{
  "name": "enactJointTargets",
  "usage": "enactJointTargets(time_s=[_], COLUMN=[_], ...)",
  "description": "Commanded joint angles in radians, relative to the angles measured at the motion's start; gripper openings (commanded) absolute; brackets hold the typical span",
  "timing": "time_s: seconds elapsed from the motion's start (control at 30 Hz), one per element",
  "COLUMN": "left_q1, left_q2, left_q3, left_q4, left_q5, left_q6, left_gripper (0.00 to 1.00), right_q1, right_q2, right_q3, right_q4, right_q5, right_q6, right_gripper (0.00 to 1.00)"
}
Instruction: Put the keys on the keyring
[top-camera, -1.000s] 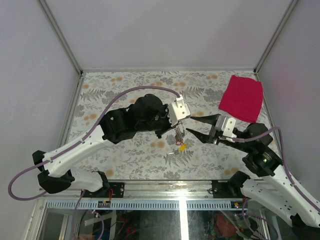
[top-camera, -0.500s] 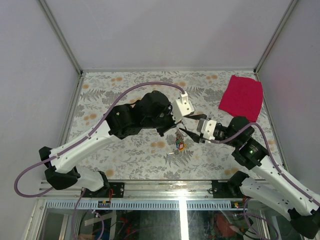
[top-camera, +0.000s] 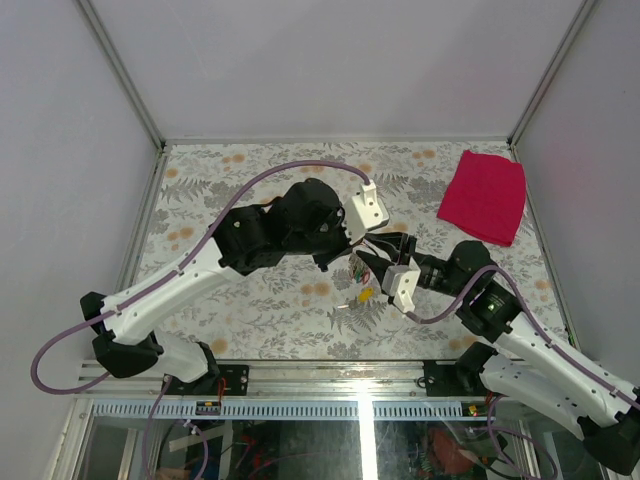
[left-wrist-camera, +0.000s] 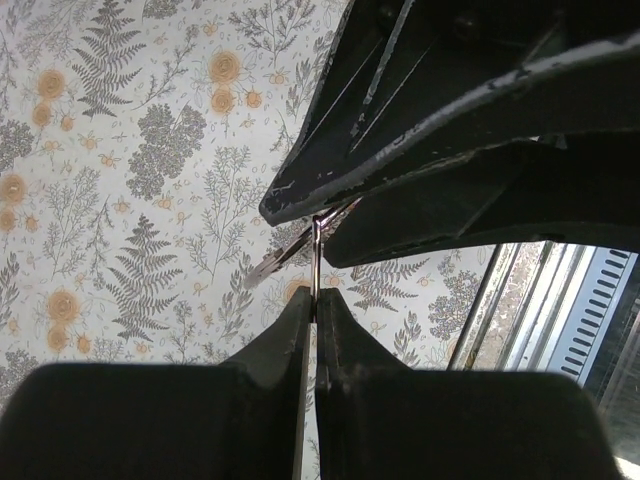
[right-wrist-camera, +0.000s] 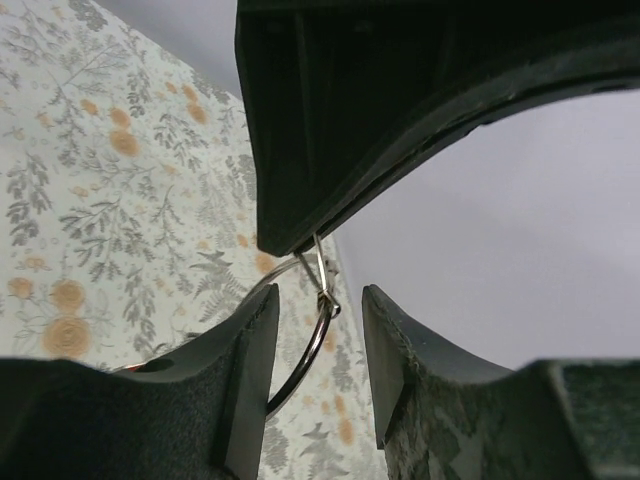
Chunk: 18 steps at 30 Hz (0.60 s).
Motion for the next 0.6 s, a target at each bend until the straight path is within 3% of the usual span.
enactJointTargets(time_s=[0.0,0.57], left_q1=[0.007,0.013], left_q2=[0.009,0.02], left_q3=[0.044,0.058], left_q4=[0.013,0.002], left_q5=[0.028,0.05], left_q6=[-0.013,-0.013], left_gripper=[0.0,0.0], right_q1=[0.025,0.057], right_q2=[-0.006,0.007], right_q3=[-0.003,0.012], right_q4=[0.13,0.05], right_q5=[0.031,0.071], right_q6=[-0.096,-0.254], right_gripper=[0.45,0.36])
